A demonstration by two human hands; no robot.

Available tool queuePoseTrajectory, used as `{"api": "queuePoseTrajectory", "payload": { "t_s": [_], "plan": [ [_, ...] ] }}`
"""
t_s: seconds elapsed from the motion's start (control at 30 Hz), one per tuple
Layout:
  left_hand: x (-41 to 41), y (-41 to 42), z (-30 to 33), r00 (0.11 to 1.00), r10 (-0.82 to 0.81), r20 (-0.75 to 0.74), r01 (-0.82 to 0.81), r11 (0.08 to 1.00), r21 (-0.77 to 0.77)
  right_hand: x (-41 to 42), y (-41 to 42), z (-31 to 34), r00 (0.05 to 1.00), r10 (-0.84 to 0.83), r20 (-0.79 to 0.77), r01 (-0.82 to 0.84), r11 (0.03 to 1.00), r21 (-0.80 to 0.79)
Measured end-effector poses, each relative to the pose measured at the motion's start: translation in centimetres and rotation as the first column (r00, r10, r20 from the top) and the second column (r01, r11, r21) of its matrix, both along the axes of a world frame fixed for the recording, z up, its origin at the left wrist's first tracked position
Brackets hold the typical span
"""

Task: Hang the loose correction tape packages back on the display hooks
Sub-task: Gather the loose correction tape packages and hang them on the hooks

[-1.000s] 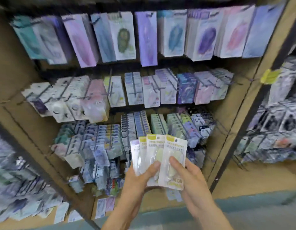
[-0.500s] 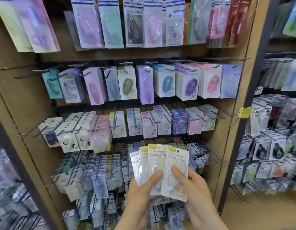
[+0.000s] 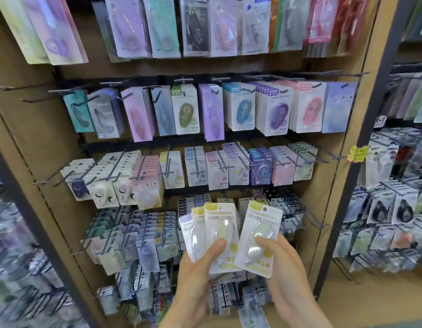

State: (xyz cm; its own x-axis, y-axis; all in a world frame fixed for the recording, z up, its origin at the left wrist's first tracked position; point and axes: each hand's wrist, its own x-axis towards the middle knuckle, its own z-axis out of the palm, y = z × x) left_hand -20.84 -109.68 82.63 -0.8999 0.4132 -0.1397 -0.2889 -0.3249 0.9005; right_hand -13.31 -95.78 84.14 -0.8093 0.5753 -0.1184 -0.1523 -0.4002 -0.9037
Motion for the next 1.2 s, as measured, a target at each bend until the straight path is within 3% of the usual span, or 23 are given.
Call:
{"api": "queuePoseTrajectory", "payload": {
  "t_s": [0.4,0.87,1.2],
  "plan": [
    [-3.6,-10.5,-1.2,0.959,0.270,0.085,-0.267,0.963,-0.044,-7.4,-9.3,0.2,0.945,0.323,0.054,-0.327,0.925,0.191],
    [-7.0,-15.0,-1.9,0.957,0.261,0.123,-0.259,0.965,-0.034,-20.6,-8.8,0.3,0.978,0.206,0.016,-0.197,0.911,0.362],
    [-8.3,-15.4,-2.0,0.973,0.200,0.118,-0.196,0.980,-0.046,-25.9,-8.3,0.8,0.992,0.032,0.122,-0.066,0.957,0.283]
  ]
}}
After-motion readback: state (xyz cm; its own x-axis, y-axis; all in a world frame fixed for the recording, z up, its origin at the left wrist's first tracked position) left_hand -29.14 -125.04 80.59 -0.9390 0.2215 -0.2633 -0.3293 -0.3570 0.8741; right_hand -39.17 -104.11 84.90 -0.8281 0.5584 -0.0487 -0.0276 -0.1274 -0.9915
